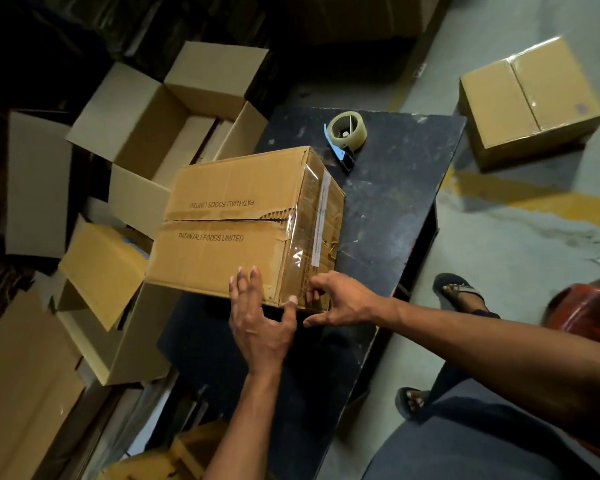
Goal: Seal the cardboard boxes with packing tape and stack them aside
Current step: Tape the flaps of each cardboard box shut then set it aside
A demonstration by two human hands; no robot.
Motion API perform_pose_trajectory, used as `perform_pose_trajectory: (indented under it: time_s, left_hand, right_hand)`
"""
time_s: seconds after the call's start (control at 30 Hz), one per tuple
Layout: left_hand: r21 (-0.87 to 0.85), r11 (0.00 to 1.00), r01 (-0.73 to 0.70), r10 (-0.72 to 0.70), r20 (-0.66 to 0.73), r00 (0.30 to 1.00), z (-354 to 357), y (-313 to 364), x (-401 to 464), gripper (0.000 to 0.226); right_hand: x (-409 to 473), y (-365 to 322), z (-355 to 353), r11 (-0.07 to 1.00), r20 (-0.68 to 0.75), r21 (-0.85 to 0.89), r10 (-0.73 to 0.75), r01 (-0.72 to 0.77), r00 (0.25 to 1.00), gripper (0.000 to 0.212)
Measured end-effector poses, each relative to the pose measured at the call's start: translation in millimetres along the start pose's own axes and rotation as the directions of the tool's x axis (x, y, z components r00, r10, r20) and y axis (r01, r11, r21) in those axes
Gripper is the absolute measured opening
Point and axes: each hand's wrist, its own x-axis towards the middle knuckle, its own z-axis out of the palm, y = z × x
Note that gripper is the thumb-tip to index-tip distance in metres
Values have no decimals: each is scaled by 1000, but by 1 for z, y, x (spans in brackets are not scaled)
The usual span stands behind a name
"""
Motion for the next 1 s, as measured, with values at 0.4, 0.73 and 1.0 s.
perform_pose_trajectory:
  time_s: [0.4, 0.73, 1.0]
  left_hand:
    - [146, 987, -66, 70, -23, 997, 15, -12, -4, 89]
    - [393, 768, -505, 531, 48, 846, 17, -39, -9, 77]
    - [296, 695, -655, 644, 150, 751, -4, -36, -8, 45]
  right_hand:
    - [-7, 0, 1, 998, 48, 31, 47, -48, 998, 31]
    - [-8, 4, 5, 989, 19, 12, 144, -144, 989, 17]
    - [-5, 7, -6, 983, 11, -24, 184, -184, 983, 9]
